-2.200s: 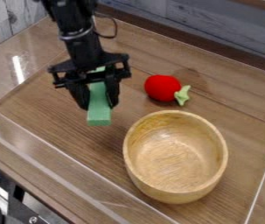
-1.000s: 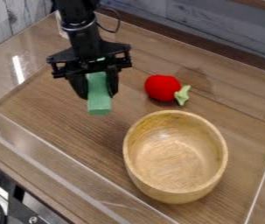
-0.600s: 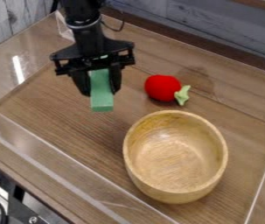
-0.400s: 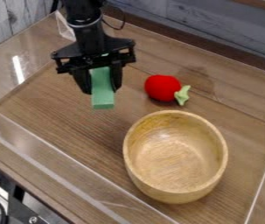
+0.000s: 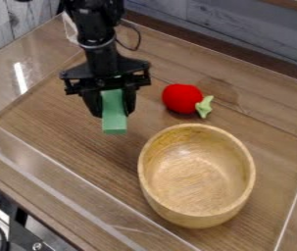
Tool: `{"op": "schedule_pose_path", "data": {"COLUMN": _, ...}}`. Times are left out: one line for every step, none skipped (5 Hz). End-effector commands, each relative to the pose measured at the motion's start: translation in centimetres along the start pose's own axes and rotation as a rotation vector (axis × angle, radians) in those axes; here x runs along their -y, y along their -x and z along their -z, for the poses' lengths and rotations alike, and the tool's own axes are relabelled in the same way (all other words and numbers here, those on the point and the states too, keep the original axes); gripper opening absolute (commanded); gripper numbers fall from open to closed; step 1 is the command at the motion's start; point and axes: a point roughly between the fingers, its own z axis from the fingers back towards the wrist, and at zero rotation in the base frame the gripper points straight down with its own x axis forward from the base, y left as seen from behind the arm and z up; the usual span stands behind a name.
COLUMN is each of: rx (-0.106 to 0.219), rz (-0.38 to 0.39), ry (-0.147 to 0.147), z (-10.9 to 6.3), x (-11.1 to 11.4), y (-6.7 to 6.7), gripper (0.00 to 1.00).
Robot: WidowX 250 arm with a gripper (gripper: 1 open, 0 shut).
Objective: Remove the green block from the brown bowl and put it on the table
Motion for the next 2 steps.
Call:
{"op": "schedule_pose_path", "data": {"rx": 0.025, "rz": 0.064, "ry": 0.01, "z": -0.2, "x": 0.6, "y": -1.1, "gripper": 1.0}}
{"op": "schedule_pose_path", "data": {"rx": 0.019, "rz": 0.061, "ry": 0.012, "z": -1.2, "x": 0.2, "y": -1.2, "gripper": 1.0}}
